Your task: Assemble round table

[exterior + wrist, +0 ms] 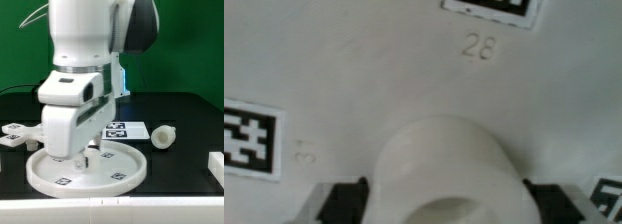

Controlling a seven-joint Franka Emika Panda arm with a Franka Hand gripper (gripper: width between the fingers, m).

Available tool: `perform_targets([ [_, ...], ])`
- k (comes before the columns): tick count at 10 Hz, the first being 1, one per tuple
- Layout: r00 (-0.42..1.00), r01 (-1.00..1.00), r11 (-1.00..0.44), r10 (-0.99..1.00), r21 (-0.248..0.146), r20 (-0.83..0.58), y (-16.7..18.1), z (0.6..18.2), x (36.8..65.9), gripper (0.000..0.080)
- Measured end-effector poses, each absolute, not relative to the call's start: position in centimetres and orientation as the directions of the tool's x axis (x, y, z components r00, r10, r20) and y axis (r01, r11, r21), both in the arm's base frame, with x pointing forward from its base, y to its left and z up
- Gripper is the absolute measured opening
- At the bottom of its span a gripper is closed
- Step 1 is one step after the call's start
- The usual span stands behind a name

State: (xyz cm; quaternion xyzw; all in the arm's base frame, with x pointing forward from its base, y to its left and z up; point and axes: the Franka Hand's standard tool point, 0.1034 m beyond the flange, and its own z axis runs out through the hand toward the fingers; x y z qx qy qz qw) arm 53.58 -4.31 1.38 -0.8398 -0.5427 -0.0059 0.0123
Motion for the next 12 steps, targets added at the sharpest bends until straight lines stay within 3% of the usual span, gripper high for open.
perform_targets([
  [8,0.500,0.866,-0.500,0.865,-0.004,0.041,4.8,1.4,57.5,0.0406],
  [12,0.509,0.861,-0.509,0.860,-0.004,0.036,4.8,1.4,57.8,0.0406],
])
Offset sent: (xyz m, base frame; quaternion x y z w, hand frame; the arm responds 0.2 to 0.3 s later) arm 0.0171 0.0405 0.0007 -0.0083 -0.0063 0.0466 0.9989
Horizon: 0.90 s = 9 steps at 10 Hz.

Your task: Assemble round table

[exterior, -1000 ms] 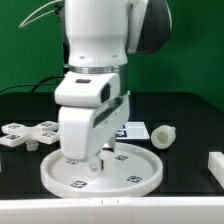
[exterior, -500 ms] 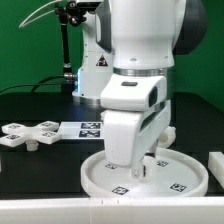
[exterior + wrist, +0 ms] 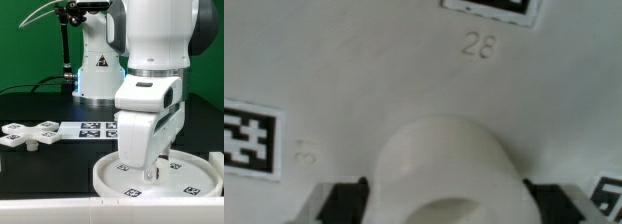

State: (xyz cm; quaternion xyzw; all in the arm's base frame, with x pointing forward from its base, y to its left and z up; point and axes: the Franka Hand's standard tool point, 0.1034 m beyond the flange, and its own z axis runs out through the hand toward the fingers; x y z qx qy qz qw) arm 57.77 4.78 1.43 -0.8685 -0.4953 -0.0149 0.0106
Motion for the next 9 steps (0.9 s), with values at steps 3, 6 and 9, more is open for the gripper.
perform_targets([
  [3,0.509,0.861,-0.509,0.860,-0.005,0.036,4.8,1.4,57.7,0.0604],
  [6,0.478,0.878,-0.478,0.878,-0.003,0.032,3.7,1.9,57.1,0.0647],
  [9,0.533,0.846,-0.533,0.846,0.007,0.031,3.1,4.1,53.9,0.0649],
])
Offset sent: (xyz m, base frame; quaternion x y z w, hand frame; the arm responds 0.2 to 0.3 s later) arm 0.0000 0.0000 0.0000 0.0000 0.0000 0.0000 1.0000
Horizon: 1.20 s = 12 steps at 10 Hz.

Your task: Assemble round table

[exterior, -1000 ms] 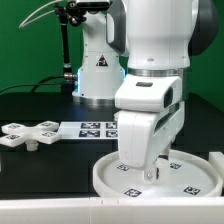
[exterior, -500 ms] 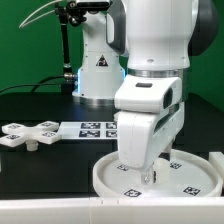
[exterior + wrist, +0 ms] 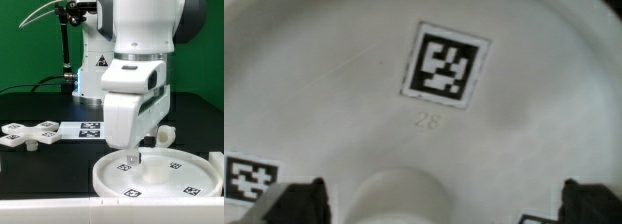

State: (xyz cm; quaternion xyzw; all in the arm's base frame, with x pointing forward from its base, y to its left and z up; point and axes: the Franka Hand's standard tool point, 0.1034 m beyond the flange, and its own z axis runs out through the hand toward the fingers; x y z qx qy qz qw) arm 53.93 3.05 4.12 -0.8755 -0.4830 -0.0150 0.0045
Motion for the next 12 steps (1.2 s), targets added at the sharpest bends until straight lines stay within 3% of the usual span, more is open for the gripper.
perform_targets([
  [4,0.651,0.758,-0.652,0.758,0.016,0.038,3.5,5.4,49.1,0.0649],
  [8,0.676,0.737,-0.676,0.736,0.010,0.037,3.5,5.2,49.0,0.0649],
  [12,0.945,0.327,-0.945,0.327,-0.021,0.035,4.3,5.0,48.6,0.0649],
])
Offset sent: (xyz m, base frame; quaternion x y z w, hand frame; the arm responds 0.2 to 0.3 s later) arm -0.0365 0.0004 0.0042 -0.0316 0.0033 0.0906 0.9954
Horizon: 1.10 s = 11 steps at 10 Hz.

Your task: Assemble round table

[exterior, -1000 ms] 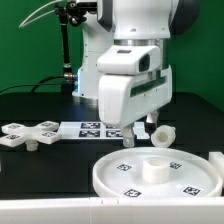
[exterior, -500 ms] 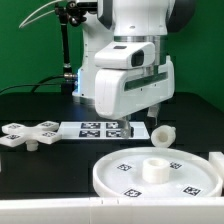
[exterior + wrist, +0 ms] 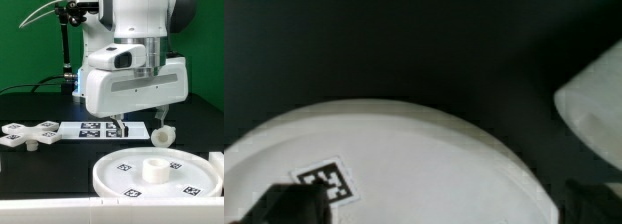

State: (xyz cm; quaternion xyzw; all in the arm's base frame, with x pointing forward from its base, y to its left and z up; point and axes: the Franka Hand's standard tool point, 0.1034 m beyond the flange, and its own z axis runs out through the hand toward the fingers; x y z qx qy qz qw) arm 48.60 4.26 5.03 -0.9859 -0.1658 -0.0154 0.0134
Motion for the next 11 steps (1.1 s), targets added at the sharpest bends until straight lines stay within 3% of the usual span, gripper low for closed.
perform_targets([
  [2,1.000,0.023,-0.998,0.021,-0.063,0.020,5.4,4.9,48.3,0.0649],
  [6,0.972,-0.235,-0.968,-0.236,-0.082,-0.006,7.9,5.2,48.1,0.0649],
  [11,0.738,-0.674,-0.727,-0.670,-0.129,-0.084,7.5,4.1,46.9,0.0649],
])
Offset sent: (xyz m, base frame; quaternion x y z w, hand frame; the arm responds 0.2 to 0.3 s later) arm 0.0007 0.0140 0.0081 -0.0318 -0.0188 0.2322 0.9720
